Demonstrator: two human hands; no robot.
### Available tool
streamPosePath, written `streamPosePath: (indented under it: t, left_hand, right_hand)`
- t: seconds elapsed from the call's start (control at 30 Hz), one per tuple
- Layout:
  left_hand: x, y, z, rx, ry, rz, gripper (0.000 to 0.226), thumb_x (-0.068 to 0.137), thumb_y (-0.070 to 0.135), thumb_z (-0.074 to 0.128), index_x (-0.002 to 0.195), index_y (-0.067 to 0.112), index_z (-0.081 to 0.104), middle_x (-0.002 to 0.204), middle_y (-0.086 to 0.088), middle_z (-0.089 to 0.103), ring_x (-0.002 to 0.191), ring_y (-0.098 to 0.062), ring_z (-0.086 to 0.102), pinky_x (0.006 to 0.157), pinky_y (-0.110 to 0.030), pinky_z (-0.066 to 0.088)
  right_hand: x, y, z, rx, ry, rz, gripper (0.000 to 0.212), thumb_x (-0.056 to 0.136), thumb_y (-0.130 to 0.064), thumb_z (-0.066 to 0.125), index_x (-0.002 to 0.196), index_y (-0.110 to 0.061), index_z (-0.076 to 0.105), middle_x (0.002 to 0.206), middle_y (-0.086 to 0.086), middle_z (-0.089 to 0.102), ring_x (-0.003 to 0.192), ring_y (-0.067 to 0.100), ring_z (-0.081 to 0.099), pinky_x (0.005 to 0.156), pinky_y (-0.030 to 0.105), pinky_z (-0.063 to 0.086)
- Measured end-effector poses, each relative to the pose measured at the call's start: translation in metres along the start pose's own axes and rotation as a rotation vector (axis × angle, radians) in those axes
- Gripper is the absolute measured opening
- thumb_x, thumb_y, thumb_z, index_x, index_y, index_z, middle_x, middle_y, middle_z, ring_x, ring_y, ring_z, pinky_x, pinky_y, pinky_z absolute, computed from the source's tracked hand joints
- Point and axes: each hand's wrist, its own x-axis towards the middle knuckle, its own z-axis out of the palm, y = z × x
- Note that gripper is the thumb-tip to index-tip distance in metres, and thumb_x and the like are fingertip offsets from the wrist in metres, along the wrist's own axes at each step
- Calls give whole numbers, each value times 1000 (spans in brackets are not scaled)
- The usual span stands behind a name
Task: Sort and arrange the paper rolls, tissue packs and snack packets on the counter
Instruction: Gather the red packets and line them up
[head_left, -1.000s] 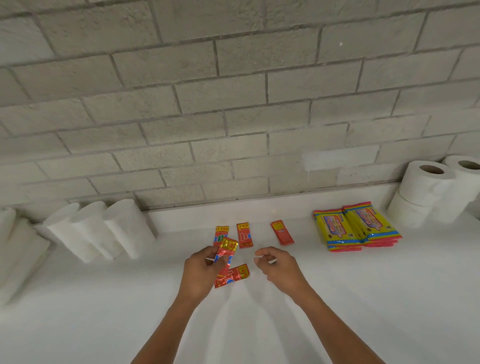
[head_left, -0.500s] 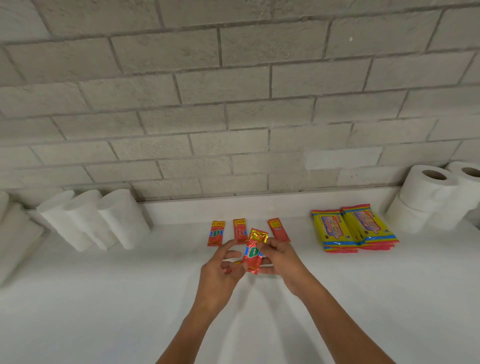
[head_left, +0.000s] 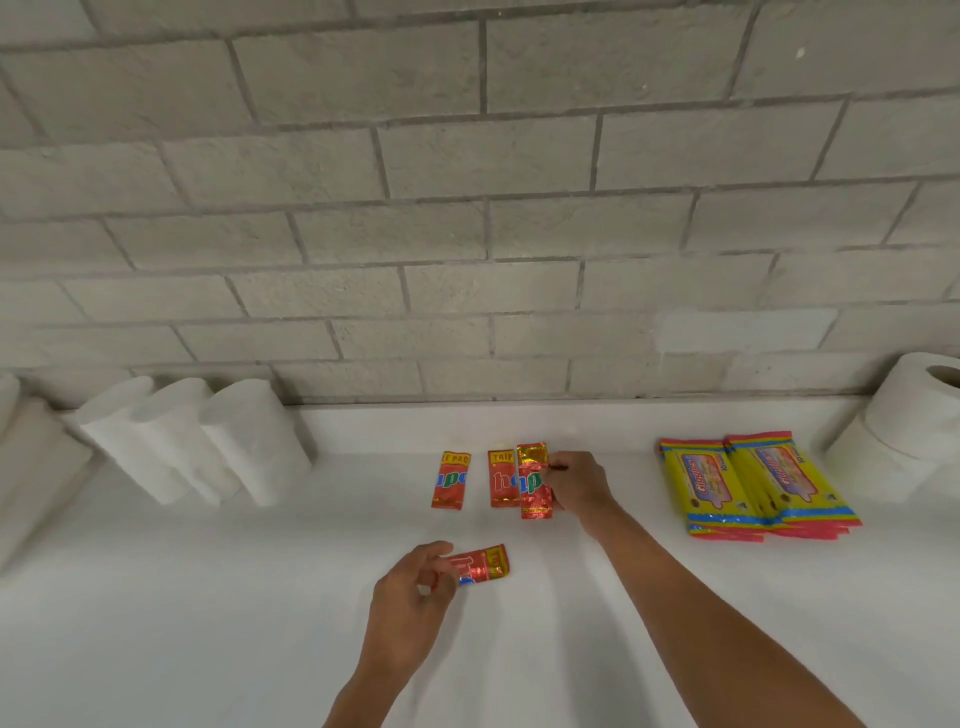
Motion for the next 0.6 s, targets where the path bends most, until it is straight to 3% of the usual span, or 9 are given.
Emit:
streamPosePath:
  t: [0.13,0.3,0.43,0.5,0.6]
  left_hand:
    - [3,-10,0,3,4,-44,23,93,22,67,114,30,63,106,8,69,98,-14,67,77,-13,52]
    - [6,-12,-2,34,11,-55,23,90,17,69,109,30,63,104,6,71,97,-15,67,87,-29,57]
    - [9,-15,-1,64,4,-56,26,89,19,71,109,31,60,105,7,69,98,-14,65,81,-13,50]
    - [9,-17,-1,60,15,-45,26,87,19,73,107,31,61,105,6,70,97,-14,65,76,-7,46]
    - [10,-21,0,62,22,-38,26,87,17,73,105,32,62,107,3,72,95,-14,65,77,-12,48]
  right_hand:
    - [16,1,5,-117,54,-11,21,97,-17,61,112,-6,71,109,12,73,94,21,71,77,31,59]
    - [28,-1,12,-182,71,15,24,98,-16,59,114,-2,69,111,15,72,87,20,66,80,35,57]
    - [33,-2,16,-217,73,32,25,99,-19,58,114,-3,69,112,14,72,99,23,70,76,30,55]
    - [34,-3,17,-248,74,35,24,100,-20,56,111,-4,69,110,13,72,93,20,70,66,24,53]
    - [35,-4,18,-294,85,30,24,100,-21,56,110,-6,70,108,11,73,77,12,61,50,16,40]
